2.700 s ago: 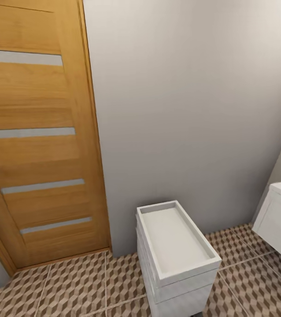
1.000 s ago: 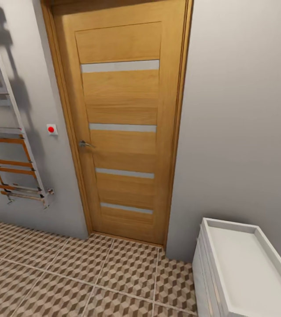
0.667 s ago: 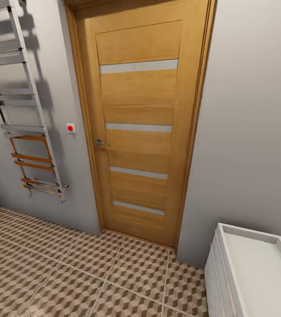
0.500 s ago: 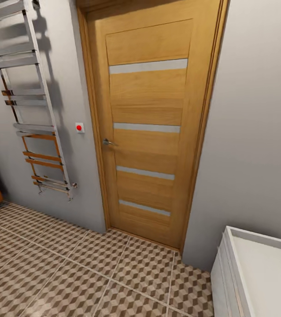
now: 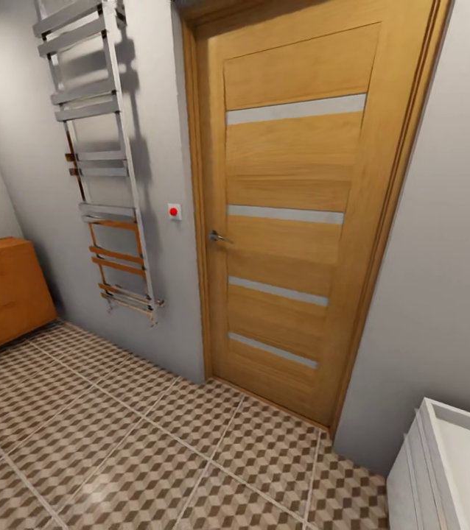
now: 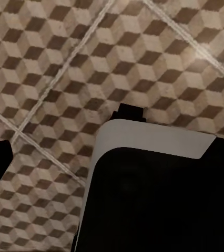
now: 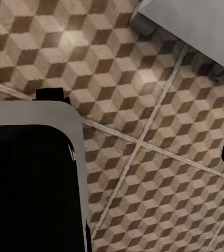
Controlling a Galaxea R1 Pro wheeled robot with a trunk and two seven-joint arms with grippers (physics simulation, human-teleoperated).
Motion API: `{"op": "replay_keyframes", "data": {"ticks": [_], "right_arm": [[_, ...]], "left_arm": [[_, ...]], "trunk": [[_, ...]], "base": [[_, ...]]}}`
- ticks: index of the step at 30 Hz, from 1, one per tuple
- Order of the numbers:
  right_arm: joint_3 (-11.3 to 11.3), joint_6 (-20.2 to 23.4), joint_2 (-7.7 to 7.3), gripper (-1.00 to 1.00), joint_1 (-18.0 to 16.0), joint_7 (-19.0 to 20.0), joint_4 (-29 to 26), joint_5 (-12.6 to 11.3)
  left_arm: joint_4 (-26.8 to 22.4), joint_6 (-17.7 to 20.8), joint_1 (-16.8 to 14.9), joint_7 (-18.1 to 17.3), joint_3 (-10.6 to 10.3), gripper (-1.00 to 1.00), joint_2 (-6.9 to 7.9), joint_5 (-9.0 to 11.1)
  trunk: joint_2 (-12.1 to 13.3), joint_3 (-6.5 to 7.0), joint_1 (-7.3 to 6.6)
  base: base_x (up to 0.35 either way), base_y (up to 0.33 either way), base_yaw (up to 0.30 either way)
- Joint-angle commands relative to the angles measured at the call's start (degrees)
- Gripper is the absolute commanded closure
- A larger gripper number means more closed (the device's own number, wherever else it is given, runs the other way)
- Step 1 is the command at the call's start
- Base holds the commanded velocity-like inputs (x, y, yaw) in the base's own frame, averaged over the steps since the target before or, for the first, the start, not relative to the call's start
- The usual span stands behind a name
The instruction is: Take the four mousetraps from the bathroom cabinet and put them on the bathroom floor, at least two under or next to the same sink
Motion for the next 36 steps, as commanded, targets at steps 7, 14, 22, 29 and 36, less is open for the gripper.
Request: {"op": "replay_keyframes", "data": {"ticks": [7, 14, 22, 29, 36], "right_arm": [[0.50, -0.38, 0.11, -1.00, -0.06, -0.02, 0.17, -0.59], [0.50, -0.38, 0.15, -1.00, -0.06, -0.02, 0.17, -0.59], [0.56, -0.38, 0.20, -1.00, -0.06, -0.02, 0.17, -0.37], [0.52, -0.38, 0.16, -1.00, -0.06, -0.02, 0.17, -0.27], [0.53, -0.38, 0.20, -1.00, -0.06, -0.02, 0.17, -0.35]], "left_arm": [[0.04, -0.14, -0.04, 0.18, -0.39, -1.00, -0.02, 0.49], [0.04, -0.14, -0.04, 0.18, -0.39, -1.00, -0.02, 0.49], [0.04, -0.14, -0.04, 0.18, -0.39, -1.00, -0.02, 0.49], [0.04, -0.14, -0.04, 0.18, -0.39, -1.00, -0.02, 0.49], [0.04, -0.14, -0.04, 0.18, -0.39, -1.00, -0.02, 0.49]], "trunk": [[-0.04, -0.06, 0.00], [-0.04, -0.06, 0.00], [-0.04, -0.06, 0.00], [-0.04, -0.06, 0.00], [-0.04, -0.06, 0.00]], "base": [[0.000, 0.000, 0.300], [0.000, 0.000, 0.300], [0.000, 0.000, 0.300], [0.000, 0.000, 0.300], [0.000, 0.000, 0.300]]}}
